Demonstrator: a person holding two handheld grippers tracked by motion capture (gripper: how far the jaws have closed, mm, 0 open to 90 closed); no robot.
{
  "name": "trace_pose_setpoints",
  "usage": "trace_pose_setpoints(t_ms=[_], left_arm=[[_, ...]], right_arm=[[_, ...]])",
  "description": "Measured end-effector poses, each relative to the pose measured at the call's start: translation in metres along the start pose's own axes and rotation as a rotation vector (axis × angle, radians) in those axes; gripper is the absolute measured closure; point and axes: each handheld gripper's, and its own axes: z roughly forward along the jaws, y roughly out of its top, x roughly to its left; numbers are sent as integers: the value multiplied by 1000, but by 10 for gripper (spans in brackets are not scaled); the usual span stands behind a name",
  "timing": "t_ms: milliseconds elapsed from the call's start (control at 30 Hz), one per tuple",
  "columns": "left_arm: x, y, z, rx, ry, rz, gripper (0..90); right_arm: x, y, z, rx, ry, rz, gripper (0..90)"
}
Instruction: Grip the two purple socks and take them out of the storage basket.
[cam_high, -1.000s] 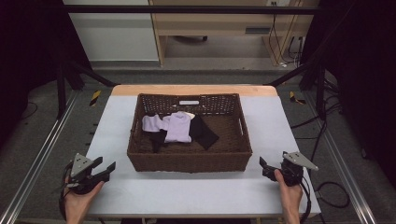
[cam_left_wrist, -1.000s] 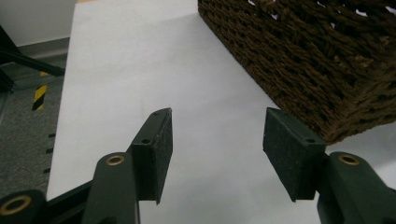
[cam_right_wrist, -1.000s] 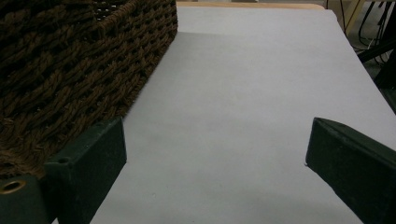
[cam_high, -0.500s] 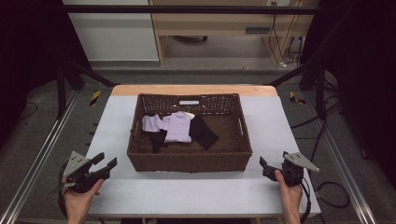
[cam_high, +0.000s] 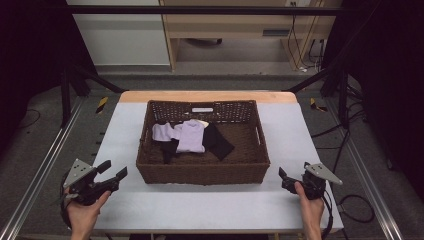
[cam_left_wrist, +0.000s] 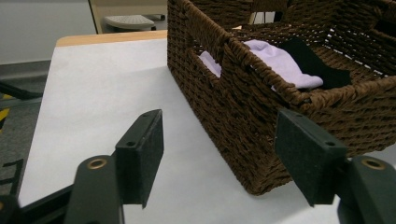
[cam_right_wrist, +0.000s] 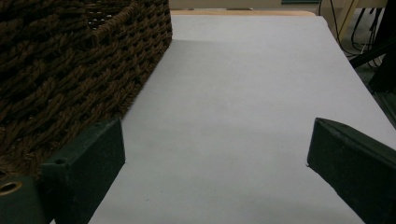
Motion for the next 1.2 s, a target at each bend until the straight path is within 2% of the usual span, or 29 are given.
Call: trace_pose_setpoints(t_ms=[133, 333, 500, 700, 833, 867, 1033, 1200], left_arm=[[1, 1, -1, 3, 4, -13, 315], [-2, 14, 0, -9, -6, -3, 310], [-8, 36, 4, -47, -18, 10, 311], [-18, 57, 6, -84, -22, 40, 316], [-26, 75, 14, -88, -22, 66, 331], [-26, 75, 14, -88, -22, 66, 340], [-34, 96, 28, -85, -35, 71, 351], [-45, 111, 42, -78, -36, 93, 355]], right_arm=[[0, -1, 1, 9, 5, -5, 46], [-1, -1, 0, -2, 2, 6, 46], [0, -2, 1, -1, -8, 9, 46], [2, -2, 2, 7, -18, -14, 46], [3, -2, 2, 13, -15, -23, 45], [3, -2, 2, 13, -15, -23, 45], [2, -2, 2, 6, -16, -15, 44], [2, -2, 2, 5, -15, -14, 44]])
